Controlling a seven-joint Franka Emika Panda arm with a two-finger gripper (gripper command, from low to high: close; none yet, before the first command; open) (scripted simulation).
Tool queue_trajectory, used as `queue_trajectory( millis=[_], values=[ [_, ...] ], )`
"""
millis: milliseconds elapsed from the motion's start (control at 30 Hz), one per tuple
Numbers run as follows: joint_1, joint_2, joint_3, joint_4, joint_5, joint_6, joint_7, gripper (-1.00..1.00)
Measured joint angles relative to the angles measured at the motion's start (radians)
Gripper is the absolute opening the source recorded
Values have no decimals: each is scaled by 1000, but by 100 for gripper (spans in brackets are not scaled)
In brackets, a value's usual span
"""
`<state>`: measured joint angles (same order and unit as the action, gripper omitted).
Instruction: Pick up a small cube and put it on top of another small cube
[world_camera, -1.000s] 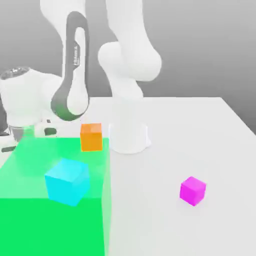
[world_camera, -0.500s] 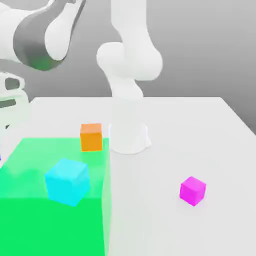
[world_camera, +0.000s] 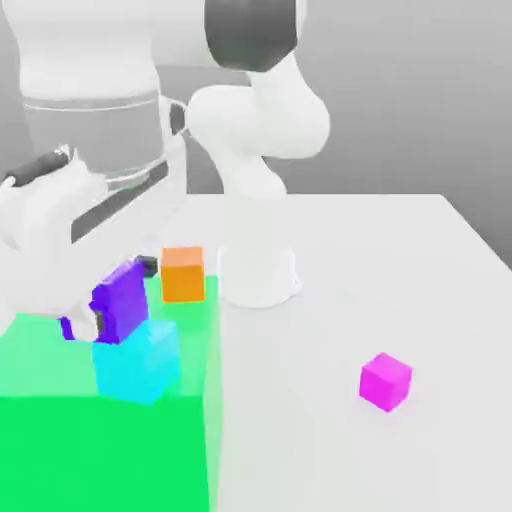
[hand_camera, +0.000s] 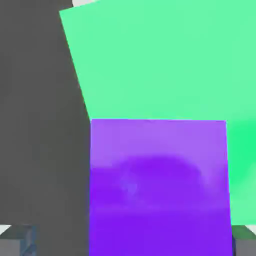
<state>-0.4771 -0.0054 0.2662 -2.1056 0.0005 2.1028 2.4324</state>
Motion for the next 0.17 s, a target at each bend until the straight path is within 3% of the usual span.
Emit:
queue_trajectory(
  millis=[67, 167],
  values=[
    [-16, 2, 10, -3, 0, 3, 0, 100],
    [-21, -33, 26, 67, 11, -100, -9, 100]
  ],
)
